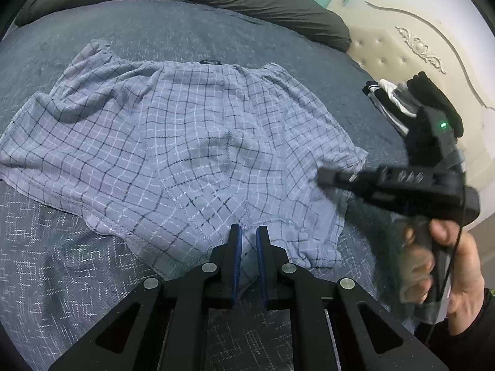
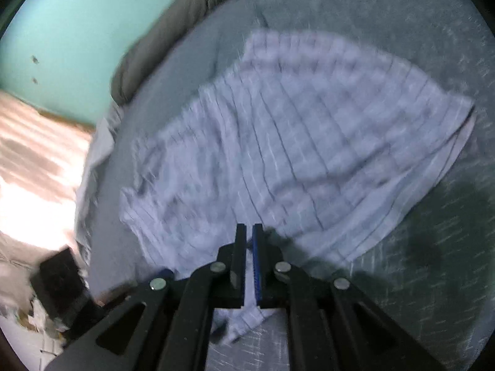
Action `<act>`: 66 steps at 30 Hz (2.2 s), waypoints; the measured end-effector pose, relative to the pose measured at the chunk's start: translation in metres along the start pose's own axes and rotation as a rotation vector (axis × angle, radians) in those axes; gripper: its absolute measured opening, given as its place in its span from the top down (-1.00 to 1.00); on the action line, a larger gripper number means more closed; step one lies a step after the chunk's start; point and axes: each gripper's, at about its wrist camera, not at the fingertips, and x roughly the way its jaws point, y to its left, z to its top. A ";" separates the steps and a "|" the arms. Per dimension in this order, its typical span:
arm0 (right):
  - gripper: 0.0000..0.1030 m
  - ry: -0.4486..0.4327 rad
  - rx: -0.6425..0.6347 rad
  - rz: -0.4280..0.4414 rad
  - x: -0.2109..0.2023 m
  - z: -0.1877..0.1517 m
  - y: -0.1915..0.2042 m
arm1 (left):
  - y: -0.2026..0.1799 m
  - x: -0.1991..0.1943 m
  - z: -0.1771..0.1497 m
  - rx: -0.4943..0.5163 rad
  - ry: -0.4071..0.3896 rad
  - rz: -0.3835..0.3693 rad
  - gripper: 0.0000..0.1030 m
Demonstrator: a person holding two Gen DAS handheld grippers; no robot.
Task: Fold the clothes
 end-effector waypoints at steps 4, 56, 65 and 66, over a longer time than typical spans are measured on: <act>0.91 0.014 0.049 -0.019 -0.001 -0.004 -0.008 | 0.002 -0.003 0.001 -0.004 -0.005 -0.001 0.80; 0.96 -0.125 0.247 0.087 -0.017 -0.039 -0.024 | 0.029 -0.033 -0.008 -0.041 -0.041 -0.015 0.65; 0.96 -0.045 0.262 0.027 0.000 -0.044 -0.032 | 0.030 -0.031 -0.007 -0.043 -0.041 -0.010 0.65; 0.96 -0.052 0.258 0.022 -0.003 -0.043 -0.033 | 0.031 -0.031 -0.007 -0.043 -0.040 -0.009 0.65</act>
